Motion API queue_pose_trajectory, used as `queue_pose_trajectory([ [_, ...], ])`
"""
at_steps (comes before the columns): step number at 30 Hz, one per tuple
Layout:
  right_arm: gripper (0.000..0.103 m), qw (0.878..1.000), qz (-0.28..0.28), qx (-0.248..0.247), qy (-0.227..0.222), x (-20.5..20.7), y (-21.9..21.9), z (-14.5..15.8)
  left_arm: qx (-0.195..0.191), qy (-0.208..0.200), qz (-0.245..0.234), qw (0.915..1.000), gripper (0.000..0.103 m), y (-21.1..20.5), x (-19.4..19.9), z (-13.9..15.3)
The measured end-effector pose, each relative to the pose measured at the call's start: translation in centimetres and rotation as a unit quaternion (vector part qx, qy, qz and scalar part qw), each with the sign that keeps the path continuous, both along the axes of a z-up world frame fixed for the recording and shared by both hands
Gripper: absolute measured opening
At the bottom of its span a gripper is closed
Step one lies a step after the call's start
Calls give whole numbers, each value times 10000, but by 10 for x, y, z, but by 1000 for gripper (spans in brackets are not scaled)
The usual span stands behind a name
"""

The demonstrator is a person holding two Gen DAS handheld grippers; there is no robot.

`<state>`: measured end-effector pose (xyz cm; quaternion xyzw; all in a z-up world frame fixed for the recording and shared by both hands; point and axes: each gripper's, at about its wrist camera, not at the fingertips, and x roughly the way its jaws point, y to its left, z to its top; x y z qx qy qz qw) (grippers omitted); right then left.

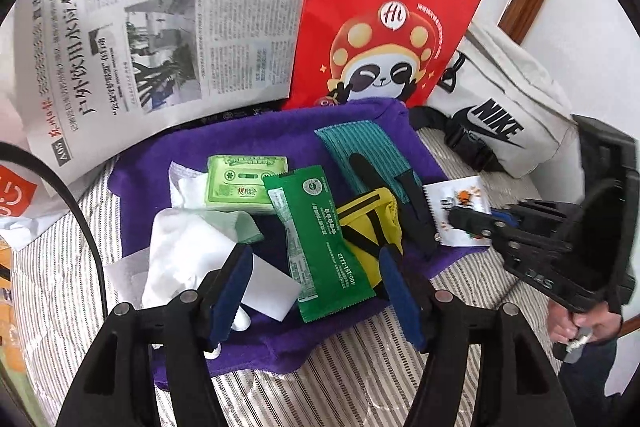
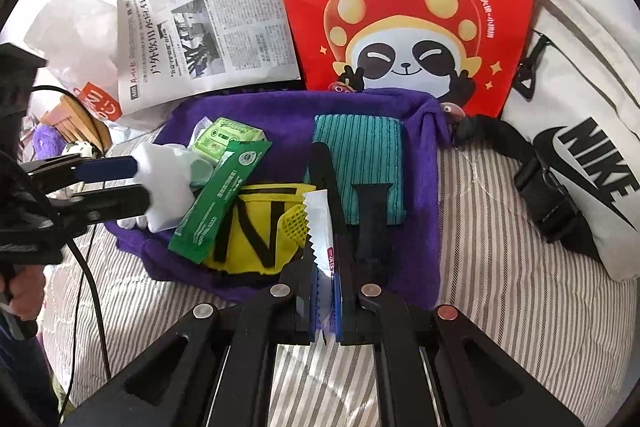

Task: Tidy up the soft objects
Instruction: 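Release the green tube with left while right sets the snack packet on the towel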

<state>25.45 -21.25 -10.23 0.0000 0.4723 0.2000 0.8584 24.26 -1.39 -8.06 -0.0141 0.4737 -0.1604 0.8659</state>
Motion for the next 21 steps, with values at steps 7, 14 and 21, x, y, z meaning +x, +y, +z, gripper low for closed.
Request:
queue_pose_trajectory([
  [7, 6, 9994, 118, 51, 334, 20, 5, -24, -154, -58, 41, 9999, 65, 10, -4, 1],
  [14, 7, 9986, 112, 44, 519, 28, 1, -40, -252, -82, 123, 9996, 65, 24, -17, -2],
  [21, 15, 9989, 32, -158, 429, 21, -3, -40, -264, 42, 265, 9993, 65, 38, -30, -11],
])
